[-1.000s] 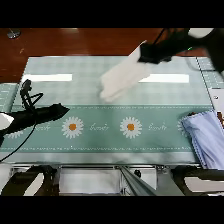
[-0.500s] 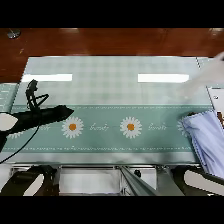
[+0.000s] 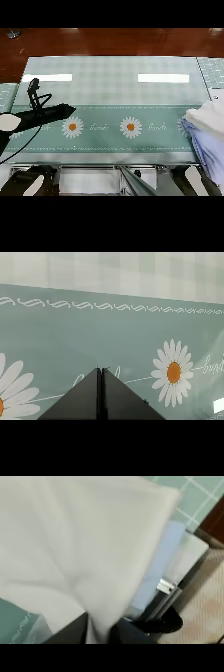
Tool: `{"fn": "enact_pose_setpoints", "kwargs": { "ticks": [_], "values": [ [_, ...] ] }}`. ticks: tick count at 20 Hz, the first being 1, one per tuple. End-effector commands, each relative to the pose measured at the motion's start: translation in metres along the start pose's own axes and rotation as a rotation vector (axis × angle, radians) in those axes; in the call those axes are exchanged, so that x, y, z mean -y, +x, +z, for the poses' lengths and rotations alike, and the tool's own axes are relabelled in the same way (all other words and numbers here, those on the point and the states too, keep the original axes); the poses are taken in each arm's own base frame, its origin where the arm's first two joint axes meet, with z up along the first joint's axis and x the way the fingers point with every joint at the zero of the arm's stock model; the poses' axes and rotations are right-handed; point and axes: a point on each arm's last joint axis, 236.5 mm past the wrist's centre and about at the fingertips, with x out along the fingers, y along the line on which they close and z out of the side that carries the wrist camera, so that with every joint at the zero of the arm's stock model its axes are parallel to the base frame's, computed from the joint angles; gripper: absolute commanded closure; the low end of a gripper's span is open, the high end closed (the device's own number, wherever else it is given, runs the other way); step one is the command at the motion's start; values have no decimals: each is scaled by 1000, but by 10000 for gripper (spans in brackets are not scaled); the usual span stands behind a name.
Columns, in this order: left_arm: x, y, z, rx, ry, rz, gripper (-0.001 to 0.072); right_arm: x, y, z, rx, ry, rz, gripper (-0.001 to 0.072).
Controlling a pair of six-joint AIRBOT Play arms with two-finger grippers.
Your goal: Fold the shirts.
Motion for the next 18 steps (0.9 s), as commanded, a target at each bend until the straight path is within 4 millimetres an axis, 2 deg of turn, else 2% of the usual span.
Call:
{"fn": "enact_pose_setpoints", "kwargs": {
  "ticks": [1,2,4,6,7,9,10,11,12,13,14,15,16,17,18],
  "values": [
    [-2,4,-2,-10,14,5,683,25,53,-49,-129,78,-59,88],
    [-4,6,-5,-26,49,9,683,24,54,-42,-119,78,-58,87],
    [-11,8,-2,-26,54,29,683,5,36,-6,-33,71,32,87],
    [-15,3,20,4,30,42,683,-37,0,45,86,52,222,95],
    [-10,-3,36,16,31,36,684,-71,-26,69,139,20,362,174],
    [19,-17,81,69,117,1,684,-148,-82,98,228,-124,631,562],
    [43,-26,106,94,179,-28,684,-194,-111,99,272,-252,755,691],
    [66,-35,129,119,222,-55,684,-233,-132,92,305,-360,835,691],
    [90,-44,151,146,270,-83,685,-273,-145,77,331,-480,886,691],
    [110,-51,168,168,312,-105,685,-308,-151,58,350,-592,908,691],
    [128,-55,180,186,351,-122,685,-339,-146,31,352,-720,893,691],
    [136,-55,185,189,384,-119,685,-362,-133,5,348,-843,838,691],
    [136,-47,183,172,402,-98,685,-382,-111,-20,339,-956,749,691],
    [125,-35,175,131,414,-58,685,-397,-88,-41,331,-1044,663,691],
    [106,-17,162,71,420,7,685,-410,-60,-58,331,-1111,575,691]
  ]
}}
